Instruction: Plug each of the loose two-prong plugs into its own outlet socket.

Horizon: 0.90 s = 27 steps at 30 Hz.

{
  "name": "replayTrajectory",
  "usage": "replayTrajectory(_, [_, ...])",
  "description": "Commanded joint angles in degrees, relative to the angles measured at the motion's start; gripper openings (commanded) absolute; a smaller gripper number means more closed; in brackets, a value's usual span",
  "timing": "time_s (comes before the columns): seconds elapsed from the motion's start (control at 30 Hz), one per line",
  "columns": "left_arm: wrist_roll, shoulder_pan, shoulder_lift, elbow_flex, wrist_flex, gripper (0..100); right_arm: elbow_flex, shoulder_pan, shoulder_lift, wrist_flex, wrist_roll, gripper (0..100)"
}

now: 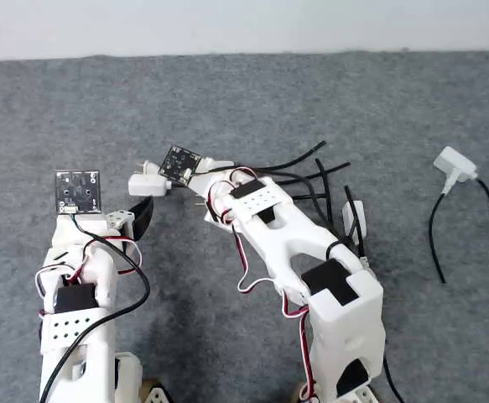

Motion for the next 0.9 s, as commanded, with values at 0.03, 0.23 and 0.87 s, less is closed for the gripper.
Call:
replayTrajectory(0.03, [0.26, 0.0, -1.67, -2.24, -1.85, 35, -4.57, 1.98, -2.33, 2.07, 0.97, 34.0])
replayTrajectory(0.23, [0.26, 0.09, -1.41, -2.24, -1.93, 35, -4.75, 4.53, -2.77, 1.19, 0.97, 34.0])
replayTrajectory(0.87, [0.09, 2.02, -1.67, -1.45, -1.93, 35, -9.32, 4.26, 3.56, 1.19, 0.97, 17.7])
